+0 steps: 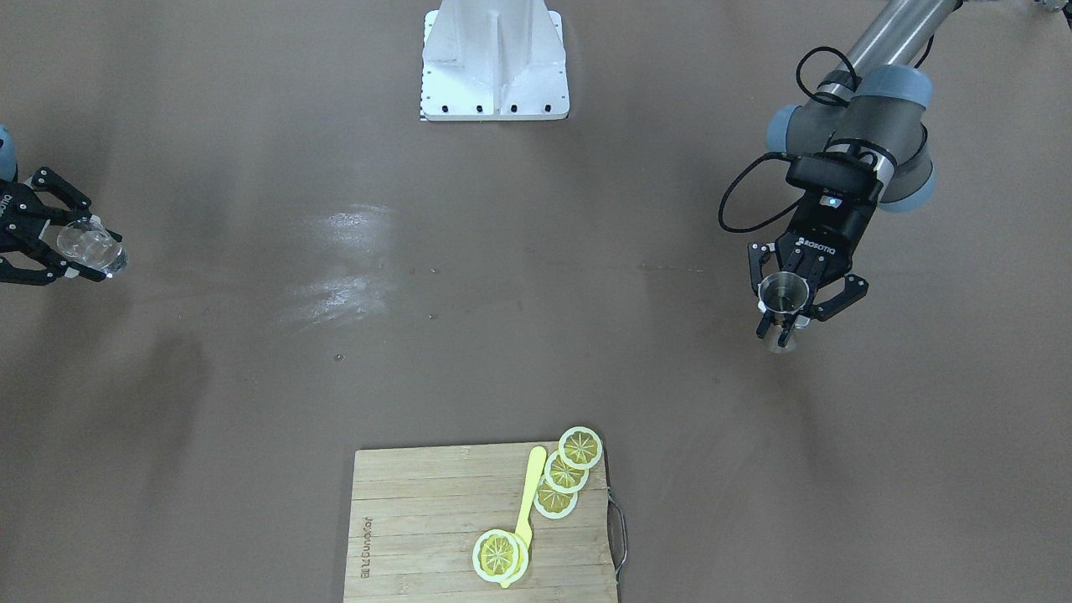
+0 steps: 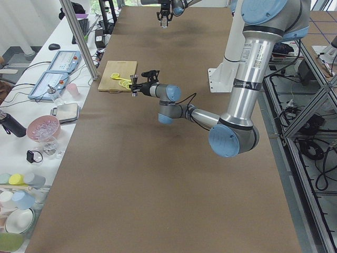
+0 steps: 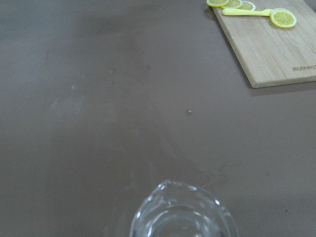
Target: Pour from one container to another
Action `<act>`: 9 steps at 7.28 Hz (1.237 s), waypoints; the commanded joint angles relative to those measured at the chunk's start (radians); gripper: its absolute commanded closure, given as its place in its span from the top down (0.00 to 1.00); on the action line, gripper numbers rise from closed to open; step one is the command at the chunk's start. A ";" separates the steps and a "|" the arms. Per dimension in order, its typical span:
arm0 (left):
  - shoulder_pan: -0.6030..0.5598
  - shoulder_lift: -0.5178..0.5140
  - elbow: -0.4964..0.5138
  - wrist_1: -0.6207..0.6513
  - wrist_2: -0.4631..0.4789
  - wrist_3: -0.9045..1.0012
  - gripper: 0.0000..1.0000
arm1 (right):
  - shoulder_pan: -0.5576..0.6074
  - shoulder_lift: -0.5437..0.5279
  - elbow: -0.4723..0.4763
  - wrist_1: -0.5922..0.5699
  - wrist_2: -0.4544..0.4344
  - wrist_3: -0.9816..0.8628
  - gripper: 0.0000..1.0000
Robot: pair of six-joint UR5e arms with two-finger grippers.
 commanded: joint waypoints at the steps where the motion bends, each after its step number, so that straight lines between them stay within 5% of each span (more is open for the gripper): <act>1: -0.021 -0.027 0.052 -0.002 0.011 -0.133 0.00 | 0.002 -0.026 -0.027 0.110 -0.034 0.083 0.00; 3: -0.067 0.007 0.101 -0.017 0.014 -0.237 0.00 | -0.001 -0.060 -0.029 0.181 -0.111 0.099 0.00; 7: 0.111 0.065 0.164 -0.071 0.455 -0.515 0.00 | -0.072 -0.071 -0.110 0.357 -0.267 0.097 0.00; 9: 0.142 0.079 0.164 -0.011 0.574 -0.525 0.00 | -0.138 -0.056 -0.181 0.452 -0.325 0.118 0.00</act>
